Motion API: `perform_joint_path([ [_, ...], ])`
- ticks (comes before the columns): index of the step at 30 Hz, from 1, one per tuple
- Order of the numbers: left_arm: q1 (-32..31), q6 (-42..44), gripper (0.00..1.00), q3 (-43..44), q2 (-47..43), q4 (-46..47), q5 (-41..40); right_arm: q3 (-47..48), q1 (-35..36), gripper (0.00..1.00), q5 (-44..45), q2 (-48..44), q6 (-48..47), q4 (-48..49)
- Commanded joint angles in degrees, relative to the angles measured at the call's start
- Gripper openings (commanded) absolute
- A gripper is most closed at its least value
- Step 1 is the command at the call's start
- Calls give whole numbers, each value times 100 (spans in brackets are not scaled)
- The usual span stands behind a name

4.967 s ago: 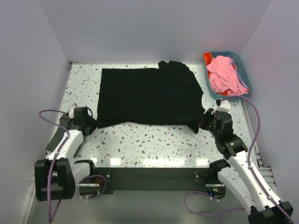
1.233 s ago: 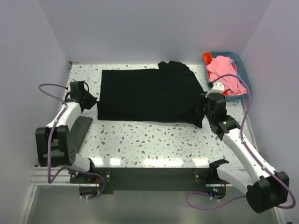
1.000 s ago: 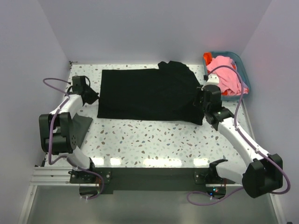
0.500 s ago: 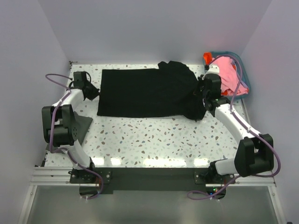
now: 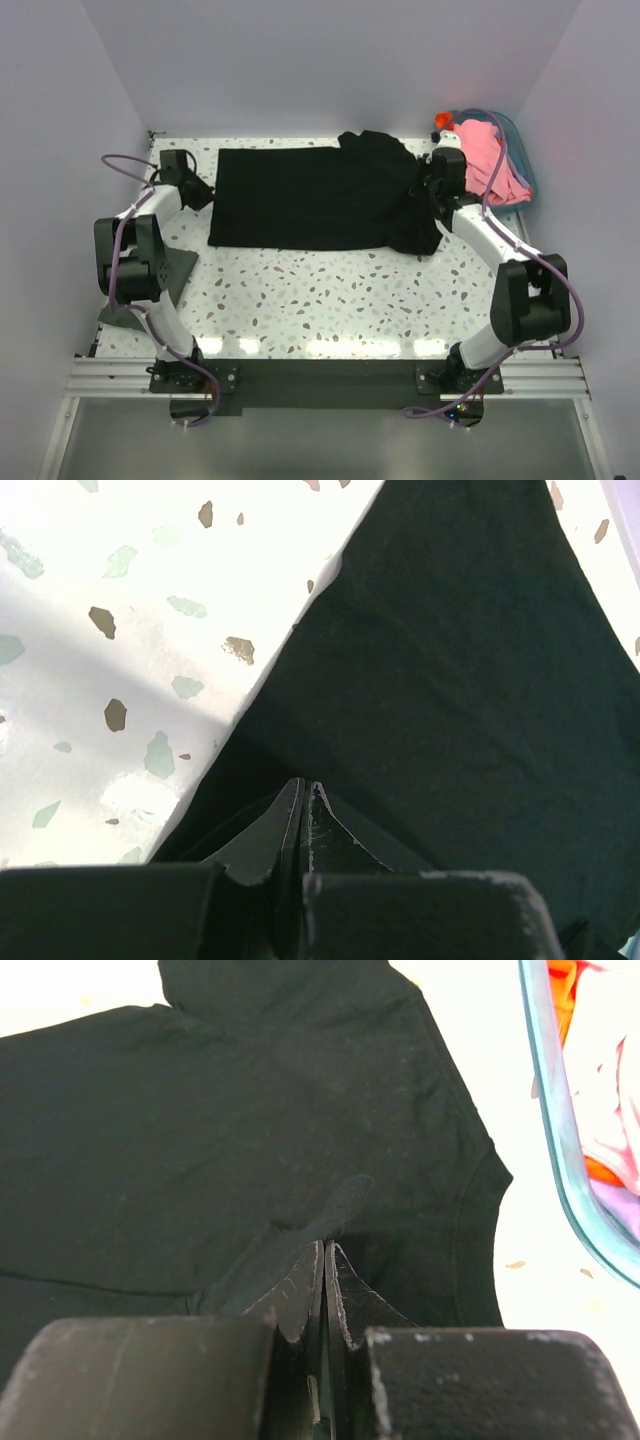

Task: Fold and stack the t-shirts
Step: Fold the tshirt

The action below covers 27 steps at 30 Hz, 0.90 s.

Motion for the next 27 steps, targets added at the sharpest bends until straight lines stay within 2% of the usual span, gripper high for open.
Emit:
perform_joint_path([
  [1,48,78,0,328,145,249,51,300,-83,0,-50,129,-1,383],
  [7,75,96,0,381,320,249,7,309,-232,0,-173,253,139,497],
  [16,101,87,0,250,426,336,24,-51,-233,0,-1790,-143,201,1270],
  [21,110,69,0,223,479,372,51,-174,-215,0,-2588,-170,-193,1428],
  [27,119,78,0,223,514,363,51,-96,-250,0,-2539,41,-467,1368],
])
